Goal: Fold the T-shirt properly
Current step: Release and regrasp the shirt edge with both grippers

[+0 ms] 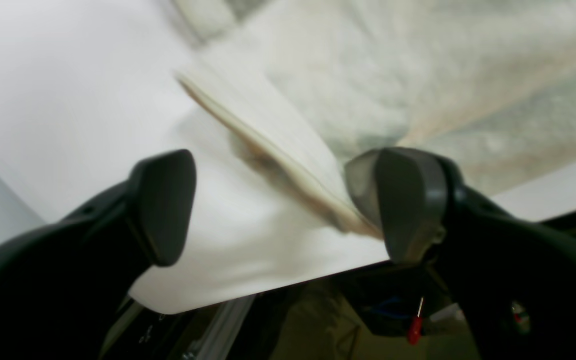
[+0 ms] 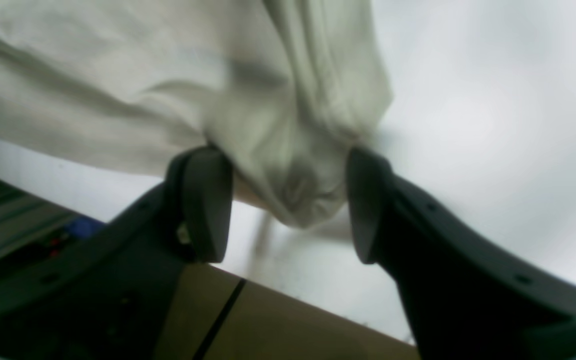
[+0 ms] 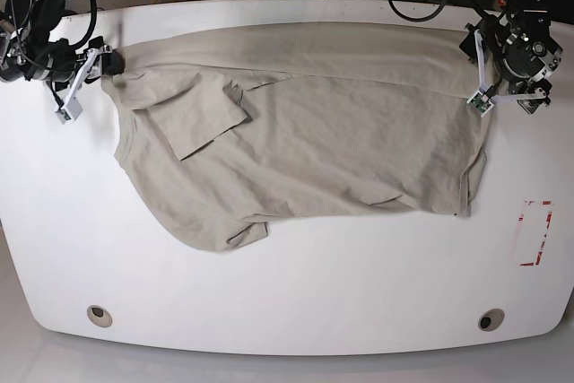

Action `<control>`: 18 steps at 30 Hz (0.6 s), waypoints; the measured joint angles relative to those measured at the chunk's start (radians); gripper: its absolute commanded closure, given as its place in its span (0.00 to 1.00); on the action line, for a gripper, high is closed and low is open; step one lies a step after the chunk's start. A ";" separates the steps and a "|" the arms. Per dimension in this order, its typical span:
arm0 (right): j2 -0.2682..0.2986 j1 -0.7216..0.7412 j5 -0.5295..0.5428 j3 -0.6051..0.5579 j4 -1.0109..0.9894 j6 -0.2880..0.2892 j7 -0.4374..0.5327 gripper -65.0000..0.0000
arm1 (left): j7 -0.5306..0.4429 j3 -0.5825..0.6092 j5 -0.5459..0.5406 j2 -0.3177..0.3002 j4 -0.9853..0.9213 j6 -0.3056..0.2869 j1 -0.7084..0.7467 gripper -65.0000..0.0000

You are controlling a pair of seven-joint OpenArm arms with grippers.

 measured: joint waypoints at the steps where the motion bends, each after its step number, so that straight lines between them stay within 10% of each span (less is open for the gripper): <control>1: -0.003 -0.003 0.000 0.031 0.031 0.000 0.001 0.46 | 0.000 0.000 -0.006 0.000 0.000 0.000 -0.001 0.18; 18: -0.116 -0.043 0.153 0.139 0.199 -0.002 -0.006 0.46 | 0.019 -0.237 -0.557 0.000 0.021 0.004 0.013 0.19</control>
